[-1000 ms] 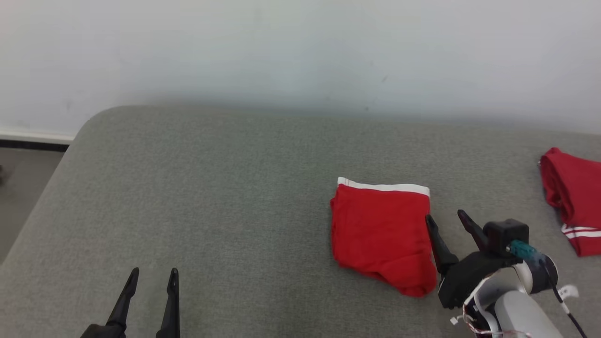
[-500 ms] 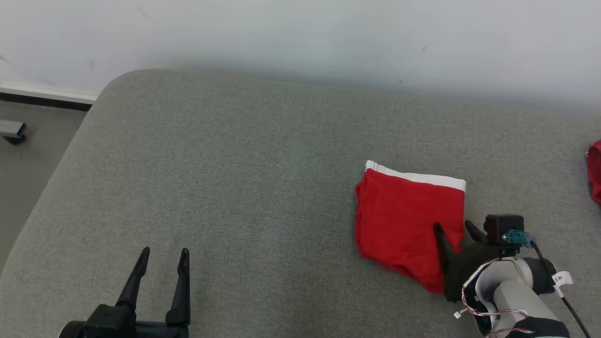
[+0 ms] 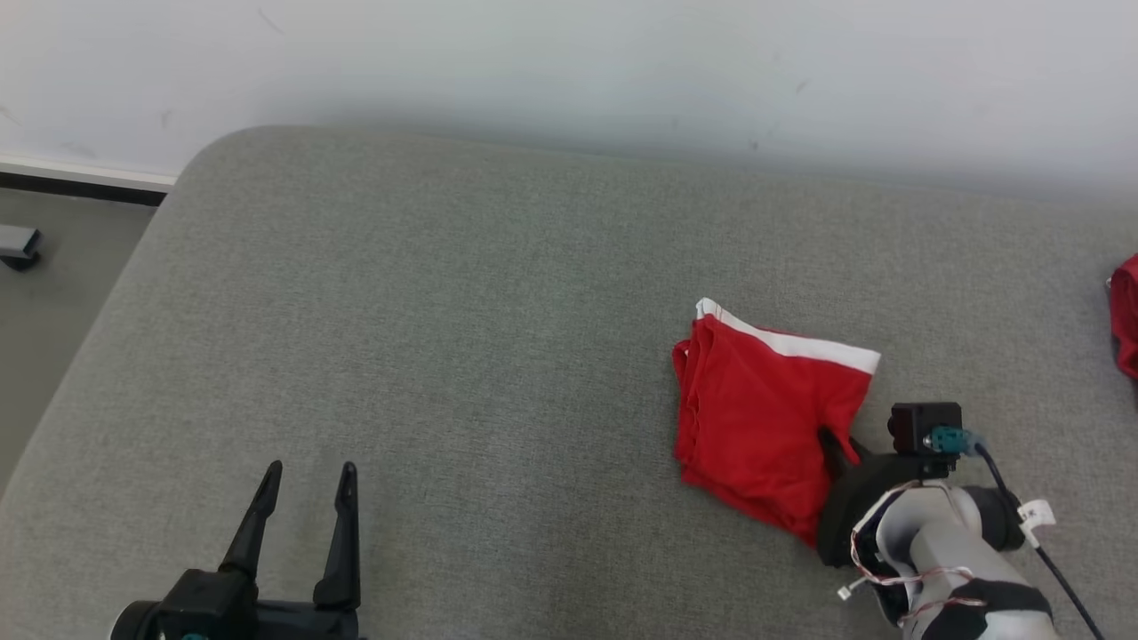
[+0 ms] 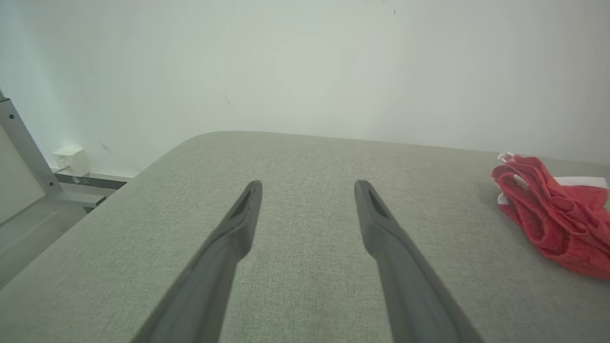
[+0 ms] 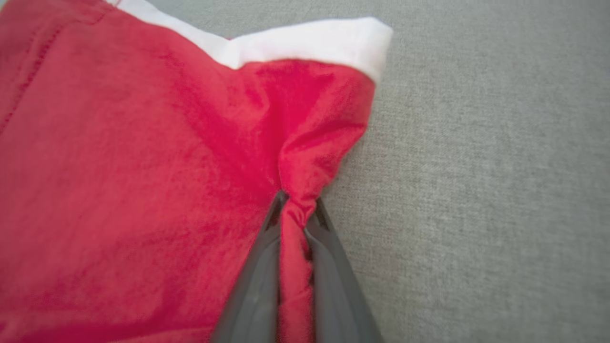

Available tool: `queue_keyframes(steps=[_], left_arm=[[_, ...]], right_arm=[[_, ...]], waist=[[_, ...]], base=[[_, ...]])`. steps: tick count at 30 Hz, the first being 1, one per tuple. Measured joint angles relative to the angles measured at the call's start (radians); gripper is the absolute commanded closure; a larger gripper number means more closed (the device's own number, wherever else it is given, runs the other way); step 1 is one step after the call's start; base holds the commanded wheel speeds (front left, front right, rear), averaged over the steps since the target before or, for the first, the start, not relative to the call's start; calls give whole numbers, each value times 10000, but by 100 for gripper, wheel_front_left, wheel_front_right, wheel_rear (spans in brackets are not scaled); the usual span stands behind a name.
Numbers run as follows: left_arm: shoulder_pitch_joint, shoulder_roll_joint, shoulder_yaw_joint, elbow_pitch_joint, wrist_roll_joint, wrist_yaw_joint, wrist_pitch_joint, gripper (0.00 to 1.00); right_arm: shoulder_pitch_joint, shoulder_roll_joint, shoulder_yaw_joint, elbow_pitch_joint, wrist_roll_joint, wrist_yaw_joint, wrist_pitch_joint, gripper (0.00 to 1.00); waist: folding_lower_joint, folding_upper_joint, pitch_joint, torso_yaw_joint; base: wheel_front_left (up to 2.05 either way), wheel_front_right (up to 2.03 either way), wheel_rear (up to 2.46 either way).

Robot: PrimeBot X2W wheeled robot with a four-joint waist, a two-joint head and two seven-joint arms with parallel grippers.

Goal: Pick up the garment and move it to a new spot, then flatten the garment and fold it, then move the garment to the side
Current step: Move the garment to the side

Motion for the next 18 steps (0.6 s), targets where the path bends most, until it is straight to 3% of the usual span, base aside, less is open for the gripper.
queue_keyframes(steps=[8, 18], left_arm=[[-339, -54, -199, -199, -67, -2, 0, 0], [-1025, -48, -192, -750, -176, -2, 0, 0]], right_arm=[[-940, -805, 1231, -330, -6, -4, 272, 100], [-2373, -2984, 3085, -2228, 715, -4, 1267, 100]], waist=[[1, 0, 502, -310], [2, 2, 1762, -1108]], base=[[0, 0, 0], [0, 0, 0]])
